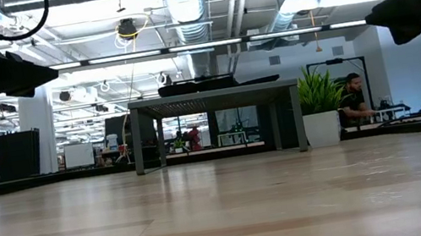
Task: Pick & Place Mini shaped plates
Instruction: Return to Home Position
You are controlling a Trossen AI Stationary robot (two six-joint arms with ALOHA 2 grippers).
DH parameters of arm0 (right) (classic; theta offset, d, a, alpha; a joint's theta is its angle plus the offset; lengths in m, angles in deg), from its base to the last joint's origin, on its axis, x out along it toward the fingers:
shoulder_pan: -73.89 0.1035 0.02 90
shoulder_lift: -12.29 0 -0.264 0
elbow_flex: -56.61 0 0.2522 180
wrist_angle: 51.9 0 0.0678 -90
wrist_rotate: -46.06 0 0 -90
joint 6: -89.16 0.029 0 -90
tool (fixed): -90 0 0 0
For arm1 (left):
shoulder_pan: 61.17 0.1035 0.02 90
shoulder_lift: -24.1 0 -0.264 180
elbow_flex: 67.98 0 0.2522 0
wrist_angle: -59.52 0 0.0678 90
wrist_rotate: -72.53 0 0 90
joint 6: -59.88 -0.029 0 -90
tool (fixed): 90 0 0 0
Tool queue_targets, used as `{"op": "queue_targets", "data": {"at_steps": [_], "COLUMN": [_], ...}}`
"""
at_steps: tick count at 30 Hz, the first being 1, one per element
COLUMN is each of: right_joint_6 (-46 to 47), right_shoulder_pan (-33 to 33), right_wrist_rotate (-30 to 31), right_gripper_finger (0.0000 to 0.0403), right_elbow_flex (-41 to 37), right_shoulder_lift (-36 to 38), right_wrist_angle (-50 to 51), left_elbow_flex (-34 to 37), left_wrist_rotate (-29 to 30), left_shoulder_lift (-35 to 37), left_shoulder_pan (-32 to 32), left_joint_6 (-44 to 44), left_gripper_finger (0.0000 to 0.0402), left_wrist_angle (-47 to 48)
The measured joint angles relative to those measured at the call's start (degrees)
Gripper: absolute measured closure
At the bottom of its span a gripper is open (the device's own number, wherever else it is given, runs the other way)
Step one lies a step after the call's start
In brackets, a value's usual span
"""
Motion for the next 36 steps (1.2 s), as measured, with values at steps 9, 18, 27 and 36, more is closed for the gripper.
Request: {"op": "queue_targets", "data": {"at_steps": [9,18,27,36], "right_joint_6": [0.0,0.0,0.0,0.0], "right_shoulder_pan": [0.01,-0.01,0.01,-0.01], "right_wrist_rotate": [0.0,0.01,0.0,0.0], "right_gripper_finger": [0.0308,0.0308,0.0308,0.0308], "right_elbow_flex": [0.0,0.0,0.0,0.0], "right_shoulder_lift": [-0.01,-0.01,-0.01,0.01], "right_wrist_angle": [-0.01,-0.01,0.0,-0.01], "left_elbow_flex": [0.02,0.01,0.0,0.0], "left_wrist_rotate": [0.0,-0.01,-0.02,0.0], "left_shoulder_lift": [0.0,0.0,0.01,0.0], "left_shoulder_pan": [0.0,-0.01,0.0,0.0], "left_joint_6": [0.0,0.0,0.0,0.0], "left_gripper_finger": [0.0362,0.0362,0.0362,0.0362], "left_wrist_angle": [0.0,0.0,0.0,0.0]}}
